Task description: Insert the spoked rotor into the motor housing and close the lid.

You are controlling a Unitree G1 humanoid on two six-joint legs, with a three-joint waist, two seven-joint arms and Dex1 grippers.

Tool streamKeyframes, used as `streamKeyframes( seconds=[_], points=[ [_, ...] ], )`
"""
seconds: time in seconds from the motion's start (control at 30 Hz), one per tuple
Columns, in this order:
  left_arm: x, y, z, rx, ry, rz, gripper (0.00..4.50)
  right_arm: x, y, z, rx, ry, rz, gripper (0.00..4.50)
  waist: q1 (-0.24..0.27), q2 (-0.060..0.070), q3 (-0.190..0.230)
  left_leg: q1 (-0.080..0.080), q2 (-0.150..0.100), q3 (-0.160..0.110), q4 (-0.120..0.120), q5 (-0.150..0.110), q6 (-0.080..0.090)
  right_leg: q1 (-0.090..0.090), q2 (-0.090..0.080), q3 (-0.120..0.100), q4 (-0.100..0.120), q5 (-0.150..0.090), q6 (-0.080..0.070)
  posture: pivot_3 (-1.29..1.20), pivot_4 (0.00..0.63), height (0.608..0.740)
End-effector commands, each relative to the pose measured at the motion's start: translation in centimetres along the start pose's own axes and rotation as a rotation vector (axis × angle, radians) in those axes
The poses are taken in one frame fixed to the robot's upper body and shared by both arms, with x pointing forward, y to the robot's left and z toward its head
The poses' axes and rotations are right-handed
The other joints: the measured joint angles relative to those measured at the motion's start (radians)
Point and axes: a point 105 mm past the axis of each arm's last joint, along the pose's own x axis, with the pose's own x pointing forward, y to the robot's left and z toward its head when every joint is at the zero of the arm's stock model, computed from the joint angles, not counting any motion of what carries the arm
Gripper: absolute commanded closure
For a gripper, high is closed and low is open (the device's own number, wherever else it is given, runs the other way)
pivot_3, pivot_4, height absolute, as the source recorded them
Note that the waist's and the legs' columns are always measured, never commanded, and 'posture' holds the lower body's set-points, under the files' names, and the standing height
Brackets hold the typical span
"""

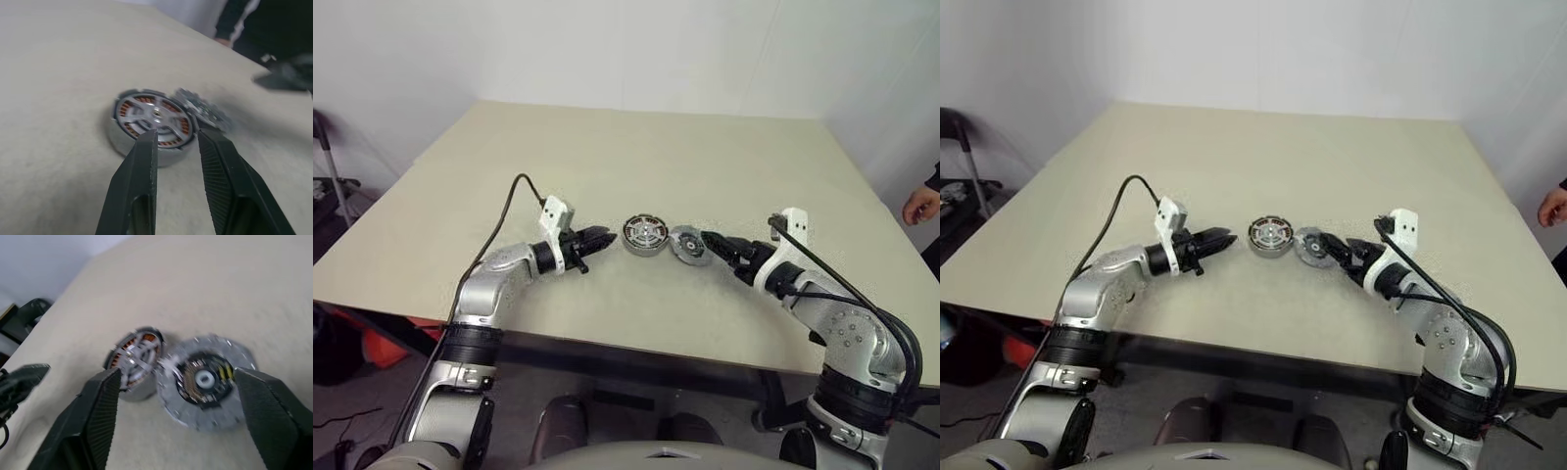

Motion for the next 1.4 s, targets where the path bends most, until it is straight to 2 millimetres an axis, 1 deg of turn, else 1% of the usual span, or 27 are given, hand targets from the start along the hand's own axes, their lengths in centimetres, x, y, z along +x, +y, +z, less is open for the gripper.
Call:
streamKeyframes(
  seconds=[0.03, 0.07, 0.23, 0.43, 0.5, 0.53, 0.67, 0.73, 0.87, 1.0, 1.2, 1.27, 1.4],
  points=[
    [0.3, -0.4, 1.4, 0.036, -0.035, 0.004, 3.12, 0.0, -0.3, -0.3, 0.057, 0.022, -0.020, 0.83, 0.000, 0.000, 0.000, 0.000, 0.000, 0.000, -0.001, 0.000, 0.000, 0.000, 0.000, 0.000, -0.001, 0.001, -0.002, 0.00, 0.000, 0.740],
    [0.3, -0.4, 1.3, 0.041, -0.030, 0.007, 3.12, 0.1, -0.4, -0.5, 0.083, 0.030, -0.024, 0.83, 0.000, 0.000, 0.000, -0.001, 0.000, 0.000, -0.002, 0.000, 0.000, -0.001, 0.000, 0.000, -0.002, 0.003, -0.005, 0.00, 0.000, 0.740],
    [0.2, -0.1, 0.5, 0.086, 0.009, 0.033, 3.12, 0.2, -0.7, -2.2, 0.228, 0.081, -0.045, 0.83, 0.000, 0.000, 0.000, -0.003, 0.000, 0.000, -0.005, 0.000, 0.000, -0.003, 0.001, 0.000, -0.005, 0.003, -0.005, 0.00, 0.000, 0.740],
    [0.2, 0.3, 0.4, 0.119, 0.023, 0.057, 3.12, 0.5, -0.9, -3.0, 0.393, 0.091, -0.042, 0.83, -0.001, 0.001, -0.001, -0.003, 0.000, 0.000, -0.005, 0.000, -0.001, -0.003, 0.001, 0.000, -0.005, 0.002, -0.005, 0.00, 0.000, 0.740],
    [0.1, 0.4, 0.3, 0.131, 0.030, 0.065, 3.12, 0.8, -1.2, -3.2, 0.436, 0.088, -0.054, 0.83, -0.001, 0.001, -0.001, -0.003, 0.000, 0.000, -0.005, 0.001, -0.002, -0.003, 0.001, 0.000, -0.005, -0.001, 0.001, 0.00, 0.000, 0.740],
    [0.1, 0.5, 0.3, 0.134, 0.032, 0.067, 3.12, 0.9, -1.3, -3.2, 0.452, 0.082, -0.049, 0.83, -0.001, 0.001, -0.001, -0.003, 0.000, 0.000, -0.006, 0.001, -0.002, -0.003, 0.001, 0.000, -0.004, -0.001, 0.001, 0.00, 0.000, 0.740],
    [-0.1, 0.8, 0.2, 0.151, 0.040, 0.088, 3.12, 1.5, -0.8, -3.2, 0.477, 0.074, -0.009, 0.03, -0.001, 0.001, -0.001, -0.001, 0.000, 0.000, -0.007, 0.002, -0.003, -0.002, 0.001, 0.000, -0.004, -0.001, 0.001, 0.00, 0.000, 0.740],
    [-0.3, 1.0, 0.1, 0.156, 0.042, 0.099, 3.12, 1.9, -0.6, -3.2, 0.490, 0.073, -0.005, 0.03, -0.003, 0.001, -0.001, 0.002, 0.000, 0.000, -0.007, 0.003, -0.004, -0.001, 0.001, 0.000, -0.004, -0.001, 0.001, 0.00, 0.000, 0.740],
    [-0.4, 1.1, -0.1, 0.174, 0.050, 0.115, 3.12, 3.1, -0.9, -3.4, 0.510, 0.077, -0.013, 0.03, -0.005, 0.001, -0.002, 0.004, 0.000, 0.000, -0.010, 0.005, -0.008, 0.000, 0.001, 0.000, -0.004, -0.001, 0.002, 0.00, 0.000, 0.740],
    [-0.4, 1.3, 0.0, 0.182, 0.045, 0.133, 3.12, 4.7, -0.9, -2.9, 0.489, 0.061, 0.002, 0.03, -0.007, 0.001, -0.002, 0.005, 0.001, 0.000, -0.011, 0.007, -0.011, 0.000, 0.001, 0.000, -0.004, -0.001, 0.002, 0.00, 0.000, 0.740],
    [-0.3, 1.2, -0.2, 0.199, 0.052, 0.145, 3.12, 7.6, -1.5, -1.2, 0.442, -0.005, -0.003, 0.03, -0.017, 0.001, -0.002, 0.005, 0.001, 0.000, -0.011, 0.009, -0.014, -0.001, 0.001, 0.000, -0.004, -0.001, 0.002, 0.00, 0.000, 0.740],
    [-0.4, 1.2, -0.4, 0.202, 0.057, 0.150, 3.12, 8.3, -1.1, -0.5, 0.418, -0.023, 0.019, 0.03, -0.022, 0.001, -0.002, 0.004, 0.001, 0.000, -0.011, 0.009, -0.014, -0.001, 0.001, 0.000, -0.004, -0.001, 0.002, 0.00, 0.000, 0.740],
    [-0.4, 1.4, -0.8, 0.205, 0.065, 0.160, 3.12, 9.5, 0.5, 1.3, 0.355, -0.065, 0.086, 0.03, -0.025, 0.001, -0.002, 0.003, 0.001, 0.000, -0.011, 0.009, -0.014, -0.002, 0.001, 0.000, -0.004, 0.000, 0.001, 0.00, 0.000, 0.740]
  ],
)
